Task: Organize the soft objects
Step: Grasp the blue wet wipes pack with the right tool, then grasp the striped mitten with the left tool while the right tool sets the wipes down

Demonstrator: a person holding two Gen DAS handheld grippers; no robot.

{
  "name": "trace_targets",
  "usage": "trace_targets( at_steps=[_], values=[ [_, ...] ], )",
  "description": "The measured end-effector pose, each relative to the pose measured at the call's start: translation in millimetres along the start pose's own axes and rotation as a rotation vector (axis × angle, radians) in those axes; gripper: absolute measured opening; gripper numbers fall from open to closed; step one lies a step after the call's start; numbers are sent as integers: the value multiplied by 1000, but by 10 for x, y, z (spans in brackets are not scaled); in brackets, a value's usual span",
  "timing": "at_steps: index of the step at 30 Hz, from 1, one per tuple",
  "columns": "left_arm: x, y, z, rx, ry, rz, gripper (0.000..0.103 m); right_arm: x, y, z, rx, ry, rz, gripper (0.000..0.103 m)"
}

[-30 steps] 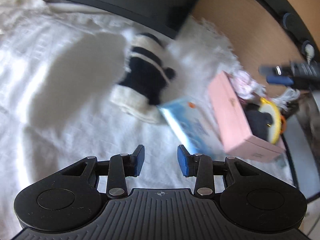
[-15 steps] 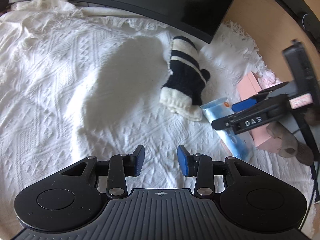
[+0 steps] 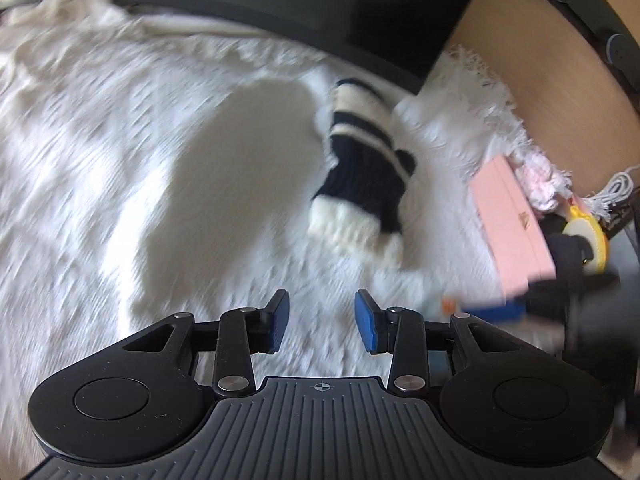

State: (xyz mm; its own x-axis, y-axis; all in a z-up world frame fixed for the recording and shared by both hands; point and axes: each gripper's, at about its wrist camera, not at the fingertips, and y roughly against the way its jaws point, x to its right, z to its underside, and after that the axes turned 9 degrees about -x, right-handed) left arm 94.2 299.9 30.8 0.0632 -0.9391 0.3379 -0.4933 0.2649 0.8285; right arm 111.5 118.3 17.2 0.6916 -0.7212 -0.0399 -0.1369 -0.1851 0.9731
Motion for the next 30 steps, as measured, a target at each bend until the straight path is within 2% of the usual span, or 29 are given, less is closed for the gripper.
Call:
trace_targets(
  at_steps=[5,9,13,16,19,22,26,28,30],
  values=[
    [156,-139,-410,77,-66,16,40,-107,153,526,109,24,119,77],
    [152,-379,-861,117,-55,-22,40,-51,346,857,163,-2,138,77],
    [102,-727,-1179,41,-10,-5,40,163,501,1037,242,-121,149,77],
    [200,-927,-1253,-10,-47,-7,40,359,519,1129,252,-221,161,77],
    [303,-1050,-1309,-34,-94,-3,53,505,535,1210,270,-290,177,77],
    [294,-1183,-1352,-90,-74,27,58,673,543,1268,287,-340,197,77],
    [337,-1190,-1327,-110,-107,33,59,882,439,1171,268,-365,223,77],
    [348,-1162,-1289,-133,-112,42,59,966,397,1073,254,-379,195,77],
    [347,-1115,-1212,-156,-123,55,54,992,358,983,264,-380,197,77]
  ],
)
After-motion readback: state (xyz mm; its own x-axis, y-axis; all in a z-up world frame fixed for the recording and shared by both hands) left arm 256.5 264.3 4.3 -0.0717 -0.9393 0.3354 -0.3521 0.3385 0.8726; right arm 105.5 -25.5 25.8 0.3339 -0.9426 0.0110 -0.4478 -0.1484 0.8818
